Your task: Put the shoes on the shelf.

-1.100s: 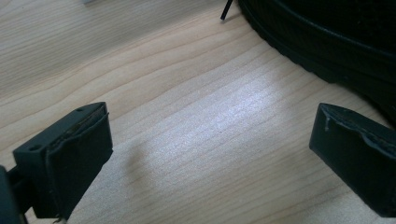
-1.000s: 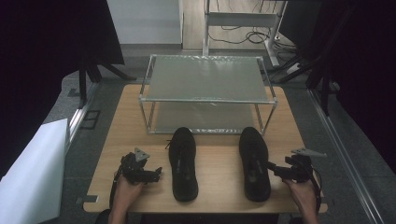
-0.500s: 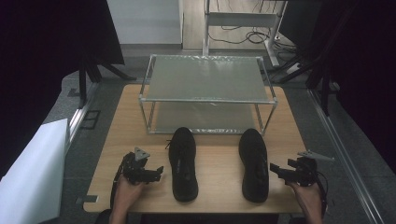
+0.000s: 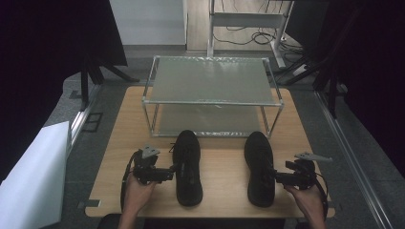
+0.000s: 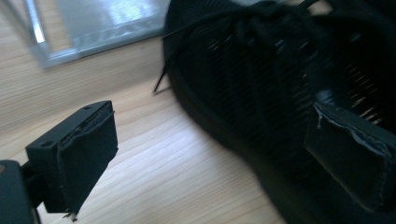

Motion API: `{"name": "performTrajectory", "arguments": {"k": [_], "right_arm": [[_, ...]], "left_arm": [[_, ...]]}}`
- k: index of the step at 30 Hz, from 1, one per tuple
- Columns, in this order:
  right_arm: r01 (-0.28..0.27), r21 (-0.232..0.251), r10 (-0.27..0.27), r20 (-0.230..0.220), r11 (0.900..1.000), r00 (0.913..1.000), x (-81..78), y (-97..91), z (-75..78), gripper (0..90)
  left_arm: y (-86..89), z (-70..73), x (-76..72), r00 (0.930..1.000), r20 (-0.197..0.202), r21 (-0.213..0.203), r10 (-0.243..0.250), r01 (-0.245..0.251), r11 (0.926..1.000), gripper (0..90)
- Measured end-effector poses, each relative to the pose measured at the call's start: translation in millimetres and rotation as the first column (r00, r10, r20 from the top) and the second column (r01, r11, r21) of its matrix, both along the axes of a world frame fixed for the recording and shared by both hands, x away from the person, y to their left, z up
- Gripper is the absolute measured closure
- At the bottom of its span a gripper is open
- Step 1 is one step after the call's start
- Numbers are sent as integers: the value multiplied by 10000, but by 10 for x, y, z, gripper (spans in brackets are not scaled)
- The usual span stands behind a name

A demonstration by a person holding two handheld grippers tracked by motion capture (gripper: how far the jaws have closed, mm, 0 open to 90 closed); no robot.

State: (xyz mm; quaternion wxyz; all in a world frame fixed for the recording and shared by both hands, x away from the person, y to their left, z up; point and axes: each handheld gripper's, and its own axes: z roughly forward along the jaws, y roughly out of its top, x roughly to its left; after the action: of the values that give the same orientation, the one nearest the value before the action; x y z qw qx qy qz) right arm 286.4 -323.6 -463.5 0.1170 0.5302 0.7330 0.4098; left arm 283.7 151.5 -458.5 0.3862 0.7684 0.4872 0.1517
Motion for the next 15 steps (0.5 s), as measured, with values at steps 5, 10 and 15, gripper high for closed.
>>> {"name": "performTrajectory", "arguments": {"k": [5,10,15], "right_arm": [[13,-120,-15,-153,9999,9999,62,60,-32,80],[24,-364,-35,-300,9993,9995,116,117,-83,78],[174,-507,-188,-268,9986,9995,164,164,-98,98]], "left_arm": [[-237,24,49,9986,-35,-72,-531,530,9986,0],[-390,-46,120,9985,-274,729,-476,495,9961,0],[-444,-138,178,9974,-621,905,-353,409,9951,0]]}}
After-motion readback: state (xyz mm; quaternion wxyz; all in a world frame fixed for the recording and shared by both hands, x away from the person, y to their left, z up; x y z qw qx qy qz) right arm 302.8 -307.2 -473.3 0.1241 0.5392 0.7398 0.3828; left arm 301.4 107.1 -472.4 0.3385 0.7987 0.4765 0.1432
